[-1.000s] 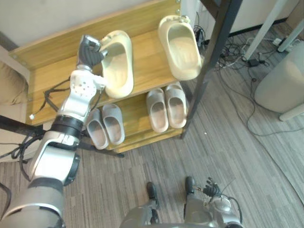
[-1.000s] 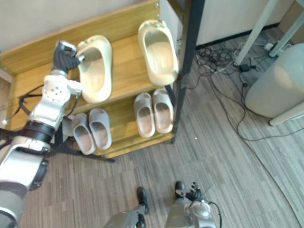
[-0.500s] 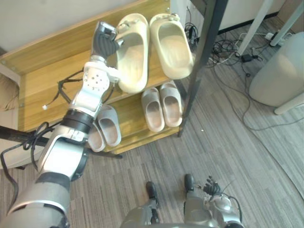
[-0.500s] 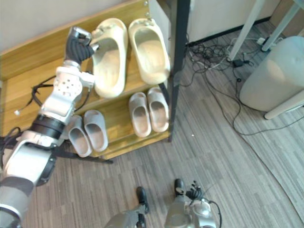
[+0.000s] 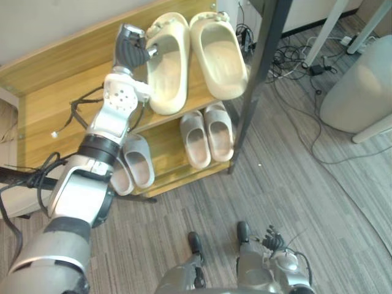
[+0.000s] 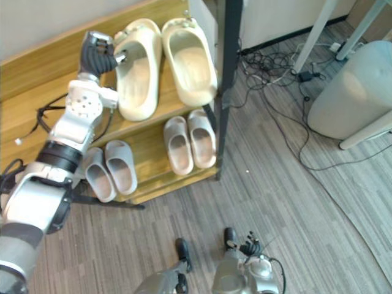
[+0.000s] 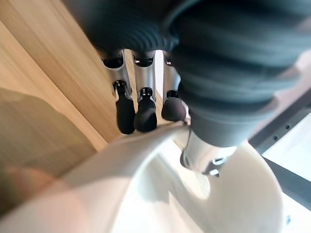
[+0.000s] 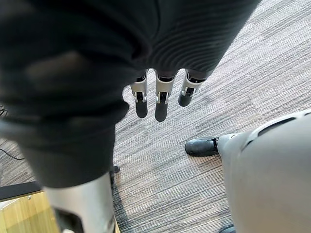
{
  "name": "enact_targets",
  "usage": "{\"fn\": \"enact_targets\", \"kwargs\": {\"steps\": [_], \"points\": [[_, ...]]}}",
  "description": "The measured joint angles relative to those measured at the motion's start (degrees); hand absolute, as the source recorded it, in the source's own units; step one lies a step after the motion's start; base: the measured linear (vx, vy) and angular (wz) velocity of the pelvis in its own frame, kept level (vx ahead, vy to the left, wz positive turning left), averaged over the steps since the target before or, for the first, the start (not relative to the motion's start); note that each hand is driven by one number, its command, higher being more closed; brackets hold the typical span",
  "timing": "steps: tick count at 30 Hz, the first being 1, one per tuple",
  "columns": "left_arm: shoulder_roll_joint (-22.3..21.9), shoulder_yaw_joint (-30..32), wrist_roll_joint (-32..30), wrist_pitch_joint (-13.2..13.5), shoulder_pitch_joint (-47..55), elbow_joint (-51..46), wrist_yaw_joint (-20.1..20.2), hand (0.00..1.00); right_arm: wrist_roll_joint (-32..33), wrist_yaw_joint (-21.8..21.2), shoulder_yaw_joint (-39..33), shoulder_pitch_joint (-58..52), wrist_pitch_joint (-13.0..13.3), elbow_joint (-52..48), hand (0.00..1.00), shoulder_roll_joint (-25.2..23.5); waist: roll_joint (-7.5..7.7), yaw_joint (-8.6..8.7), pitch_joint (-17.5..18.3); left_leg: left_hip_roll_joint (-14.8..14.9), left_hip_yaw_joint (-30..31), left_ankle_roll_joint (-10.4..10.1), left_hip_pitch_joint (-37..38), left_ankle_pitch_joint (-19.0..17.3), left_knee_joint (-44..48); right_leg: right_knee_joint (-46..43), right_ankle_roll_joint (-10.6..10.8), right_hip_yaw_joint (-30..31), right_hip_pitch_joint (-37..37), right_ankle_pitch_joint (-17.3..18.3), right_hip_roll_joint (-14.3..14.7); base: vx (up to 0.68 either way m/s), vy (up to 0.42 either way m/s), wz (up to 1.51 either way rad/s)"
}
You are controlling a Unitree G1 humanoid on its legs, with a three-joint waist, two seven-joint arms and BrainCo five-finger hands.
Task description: Organize the slippers on the shoe rack
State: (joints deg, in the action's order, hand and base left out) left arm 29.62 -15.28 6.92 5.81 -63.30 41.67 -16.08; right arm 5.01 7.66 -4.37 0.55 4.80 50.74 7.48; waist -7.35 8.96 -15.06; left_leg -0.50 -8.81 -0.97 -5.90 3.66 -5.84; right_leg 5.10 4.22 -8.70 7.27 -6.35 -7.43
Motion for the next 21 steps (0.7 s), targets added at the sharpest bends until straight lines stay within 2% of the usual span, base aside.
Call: {"fn": "enact_targets", "kwargs": {"steps": [14,21], "points": [[-0.03,0.9,1.7,0.06,-0.25,-0.61,-0.83,0.0,-0.03,-0.01,0.12,0.16,0.25,0.02,0.0,0.09,-0.02,-0.04,-0.37,-0.06,0.78,0.18,0.08,0.13,0.0,-0.01,0.02,-0.73,-0.53,-0.01,-0.06,0.0,0.0,0.02],[-0.25,3.0,2.88,0.4,1.31,-6.4,-2.38,0.0,-0.39,-0.01,0.38,0.16,0.2,0.22,0.0,0.42,0.01,-0.5,-0.38,-0.11,1.6,0.3,0.58,0.24,0.0,0.0,0.01,-1.69,-1.52,0.02,-0.19,0.01,0.003,0.06]]}}
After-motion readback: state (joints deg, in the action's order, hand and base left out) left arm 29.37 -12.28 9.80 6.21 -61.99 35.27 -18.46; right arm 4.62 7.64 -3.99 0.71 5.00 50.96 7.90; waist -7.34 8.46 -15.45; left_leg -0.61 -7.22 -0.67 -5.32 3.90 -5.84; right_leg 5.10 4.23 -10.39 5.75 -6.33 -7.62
